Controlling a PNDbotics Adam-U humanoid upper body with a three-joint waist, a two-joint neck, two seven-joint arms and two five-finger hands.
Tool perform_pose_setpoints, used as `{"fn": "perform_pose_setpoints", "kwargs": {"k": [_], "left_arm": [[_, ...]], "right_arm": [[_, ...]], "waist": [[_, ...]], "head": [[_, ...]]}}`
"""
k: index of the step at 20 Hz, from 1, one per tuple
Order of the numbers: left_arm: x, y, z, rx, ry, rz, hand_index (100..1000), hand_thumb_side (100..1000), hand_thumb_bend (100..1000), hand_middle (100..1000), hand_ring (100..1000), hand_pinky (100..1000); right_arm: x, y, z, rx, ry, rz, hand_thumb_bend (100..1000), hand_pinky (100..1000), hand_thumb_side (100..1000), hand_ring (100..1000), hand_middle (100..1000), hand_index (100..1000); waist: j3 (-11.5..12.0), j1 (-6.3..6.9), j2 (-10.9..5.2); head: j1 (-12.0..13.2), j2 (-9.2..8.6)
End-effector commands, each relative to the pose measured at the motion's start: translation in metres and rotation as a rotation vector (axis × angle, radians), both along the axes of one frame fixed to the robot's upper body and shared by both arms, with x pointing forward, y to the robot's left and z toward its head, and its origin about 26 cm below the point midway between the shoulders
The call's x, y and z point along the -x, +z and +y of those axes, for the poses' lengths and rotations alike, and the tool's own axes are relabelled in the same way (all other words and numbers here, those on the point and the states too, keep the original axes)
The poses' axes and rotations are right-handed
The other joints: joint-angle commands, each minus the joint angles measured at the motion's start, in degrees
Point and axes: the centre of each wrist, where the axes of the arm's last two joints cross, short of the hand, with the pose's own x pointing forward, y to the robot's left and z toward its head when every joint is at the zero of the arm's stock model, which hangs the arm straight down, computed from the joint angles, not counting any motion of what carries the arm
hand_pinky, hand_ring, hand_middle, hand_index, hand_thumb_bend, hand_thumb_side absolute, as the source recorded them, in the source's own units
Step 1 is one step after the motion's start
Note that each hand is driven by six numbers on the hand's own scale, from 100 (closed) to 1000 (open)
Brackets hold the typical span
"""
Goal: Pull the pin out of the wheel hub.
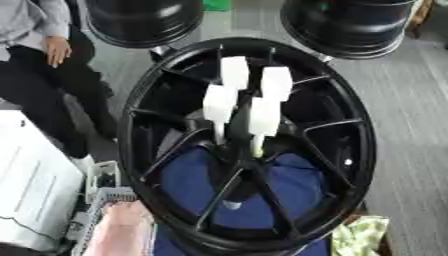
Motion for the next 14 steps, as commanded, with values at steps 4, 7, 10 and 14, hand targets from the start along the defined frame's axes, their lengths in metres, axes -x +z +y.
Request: {"fn": "perform_pose_setpoints", "kwargs": {"k": [4,7,10,14], "left_arm": [[0.002,0.009,0.001,-0.037,0.000,-0.020,741,699,521,730,1000,594],[0.002,0.010,0.001,-0.043,-0.006,-0.017,740,700,521,730,1000,593],[0.002,0.010,0.000,-0.049,-0.012,-0.012,740,700,520,730,1000,592],[0.002,0.011,-0.001,-0.057,-0.020,-0.010,740,700,520,730,1000,592]], "right_arm": [[0.012,0.043,0.000,0.301,-0.030,0.043,100,877,268,735,816,870],[0.015,0.059,0.004,0.426,-0.041,0.130,100,878,211,771,823,877],[0.017,0.070,0.012,0.548,-0.037,0.213,100,880,175,808,832,886],[0.017,0.078,0.029,0.724,0.015,0.327,100,882,199,849,843,896]], "waist": [[-0.1,-0.63,-1.43],[-0.1,-0.96,-1.38],[0.1,-1.22,-1.32],[0.4,-1.58,-1.26]], "head": [[-0.4,0.31],[-0.6,0.31],[-1.0,0.31],[-1.3,0.31]]}}
